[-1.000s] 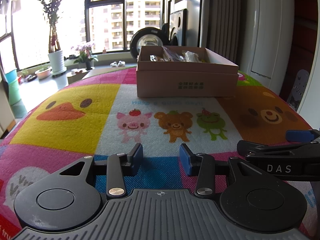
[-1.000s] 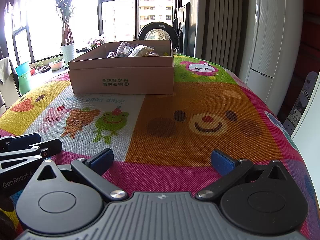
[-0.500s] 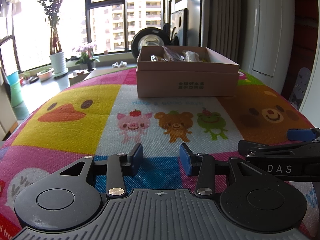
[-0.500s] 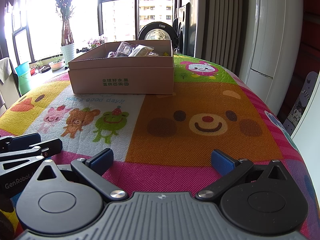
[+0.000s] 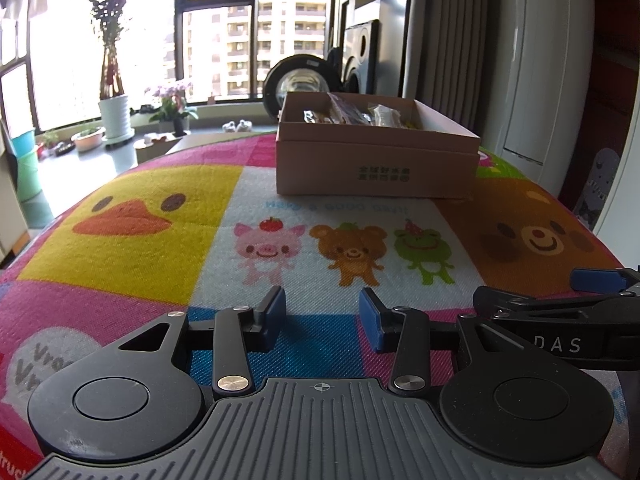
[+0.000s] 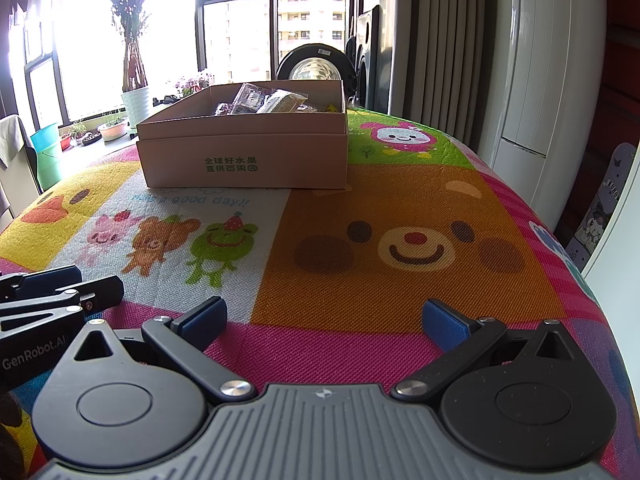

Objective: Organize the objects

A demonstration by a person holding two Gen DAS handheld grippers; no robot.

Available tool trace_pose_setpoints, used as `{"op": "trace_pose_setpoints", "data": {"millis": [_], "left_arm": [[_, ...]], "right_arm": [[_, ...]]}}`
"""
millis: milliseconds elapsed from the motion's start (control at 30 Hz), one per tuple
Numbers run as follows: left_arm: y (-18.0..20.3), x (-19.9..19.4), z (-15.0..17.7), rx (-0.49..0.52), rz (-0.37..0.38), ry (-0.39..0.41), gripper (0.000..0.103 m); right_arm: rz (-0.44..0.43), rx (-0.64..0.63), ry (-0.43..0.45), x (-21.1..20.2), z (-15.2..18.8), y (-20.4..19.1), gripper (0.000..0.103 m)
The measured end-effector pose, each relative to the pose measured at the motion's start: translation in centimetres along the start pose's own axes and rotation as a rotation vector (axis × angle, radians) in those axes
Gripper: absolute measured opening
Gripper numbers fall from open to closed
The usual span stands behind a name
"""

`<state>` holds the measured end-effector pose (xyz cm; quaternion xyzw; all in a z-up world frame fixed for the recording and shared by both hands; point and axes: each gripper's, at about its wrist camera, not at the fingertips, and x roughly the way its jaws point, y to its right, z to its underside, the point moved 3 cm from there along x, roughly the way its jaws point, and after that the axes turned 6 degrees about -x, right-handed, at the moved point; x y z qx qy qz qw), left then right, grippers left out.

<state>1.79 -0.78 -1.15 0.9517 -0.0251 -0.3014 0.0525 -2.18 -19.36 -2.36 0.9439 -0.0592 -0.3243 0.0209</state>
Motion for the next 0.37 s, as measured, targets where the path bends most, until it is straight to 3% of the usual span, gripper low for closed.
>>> {"op": "trace_pose_setpoints", "data": {"millis": [367], "left_arm": [[-0.02,0.04,0.0,0.0,0.002,0.001,0.045]], "right_arm": [[0.0,0.0,0.0,0.02,-0.01,0.0,0.103]]}}
